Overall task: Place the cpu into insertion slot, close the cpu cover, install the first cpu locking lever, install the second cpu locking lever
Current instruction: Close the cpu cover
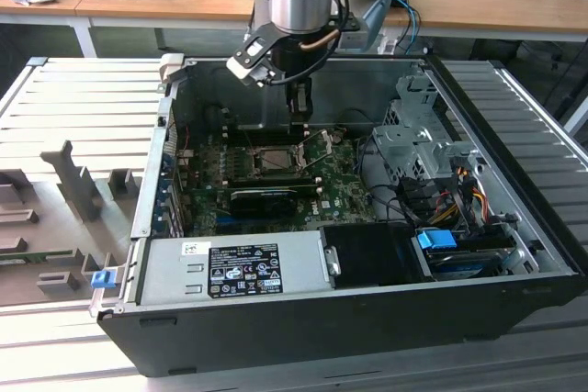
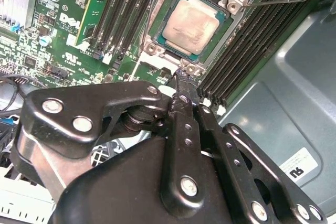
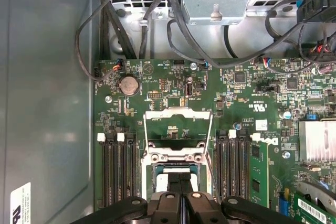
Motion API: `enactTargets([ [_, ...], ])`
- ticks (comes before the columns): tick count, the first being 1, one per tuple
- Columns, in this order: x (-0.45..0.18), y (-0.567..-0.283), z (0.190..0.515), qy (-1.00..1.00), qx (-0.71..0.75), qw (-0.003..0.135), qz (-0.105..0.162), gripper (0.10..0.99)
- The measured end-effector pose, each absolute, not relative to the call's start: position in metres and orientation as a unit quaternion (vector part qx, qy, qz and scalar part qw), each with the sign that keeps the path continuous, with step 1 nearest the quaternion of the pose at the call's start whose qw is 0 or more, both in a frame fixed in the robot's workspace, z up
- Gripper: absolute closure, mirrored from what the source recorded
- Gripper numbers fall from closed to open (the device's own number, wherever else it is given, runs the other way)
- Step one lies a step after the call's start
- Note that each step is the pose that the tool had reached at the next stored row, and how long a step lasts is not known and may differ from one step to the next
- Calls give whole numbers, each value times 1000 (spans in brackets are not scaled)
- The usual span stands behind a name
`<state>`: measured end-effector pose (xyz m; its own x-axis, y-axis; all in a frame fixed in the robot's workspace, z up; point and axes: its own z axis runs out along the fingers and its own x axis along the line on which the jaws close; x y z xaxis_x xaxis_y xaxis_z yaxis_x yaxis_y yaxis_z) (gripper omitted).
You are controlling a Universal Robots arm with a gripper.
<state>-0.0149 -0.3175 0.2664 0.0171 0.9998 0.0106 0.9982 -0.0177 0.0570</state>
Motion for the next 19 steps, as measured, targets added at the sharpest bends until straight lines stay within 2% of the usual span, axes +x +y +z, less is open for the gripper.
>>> enactTargets([
  [19,-9,-317,266,701,713,17,24,980],
])
